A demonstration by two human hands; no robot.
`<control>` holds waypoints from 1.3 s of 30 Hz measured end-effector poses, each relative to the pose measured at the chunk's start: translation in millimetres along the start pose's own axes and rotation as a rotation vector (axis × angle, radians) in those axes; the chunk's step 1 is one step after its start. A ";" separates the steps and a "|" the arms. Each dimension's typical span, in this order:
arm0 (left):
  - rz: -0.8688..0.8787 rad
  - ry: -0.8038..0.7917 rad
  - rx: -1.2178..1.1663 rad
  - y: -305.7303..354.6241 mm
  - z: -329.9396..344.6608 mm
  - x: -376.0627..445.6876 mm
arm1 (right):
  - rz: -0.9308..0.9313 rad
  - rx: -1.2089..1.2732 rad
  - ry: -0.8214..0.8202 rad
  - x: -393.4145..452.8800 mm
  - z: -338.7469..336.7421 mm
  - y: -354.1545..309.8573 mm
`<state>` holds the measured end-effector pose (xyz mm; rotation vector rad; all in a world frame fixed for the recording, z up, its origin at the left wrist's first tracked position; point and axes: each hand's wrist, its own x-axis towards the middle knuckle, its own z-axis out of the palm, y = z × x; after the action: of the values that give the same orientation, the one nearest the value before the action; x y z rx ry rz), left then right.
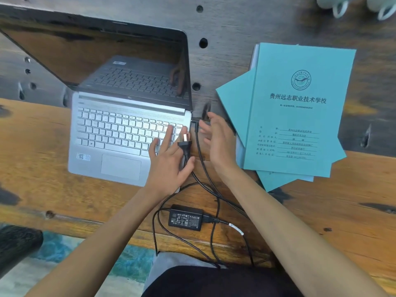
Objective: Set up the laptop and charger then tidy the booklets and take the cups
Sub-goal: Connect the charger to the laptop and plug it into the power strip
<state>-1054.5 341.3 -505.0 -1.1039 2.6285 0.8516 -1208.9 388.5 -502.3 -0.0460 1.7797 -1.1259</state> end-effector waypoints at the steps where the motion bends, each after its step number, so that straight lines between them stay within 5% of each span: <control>1: 0.002 -0.002 -0.001 -0.4 -0.6 0.4 | 0.051 0.083 -0.028 0.3 -0.7 -2.1; 10: 0.054 -0.013 0.019 -4.1 -4.6 2.5 | 0.086 0.140 -0.105 4.7 -9.9 -11.9; 29: 0.004 0.084 0.033 35.9 -22.3 -16.8 | -0.196 -0.256 -0.297 -60.5 -17.7 -6.5; 39: 0.283 -0.040 -0.269 82.7 -44.1 -79.3 | -0.260 0.028 -0.073 -147.9 -92.0 -22.1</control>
<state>-1052.9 410.9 -403.9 -0.7621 2.7345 1.3008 -1211.5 509.1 -374.7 -0.3053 1.7265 -1.3154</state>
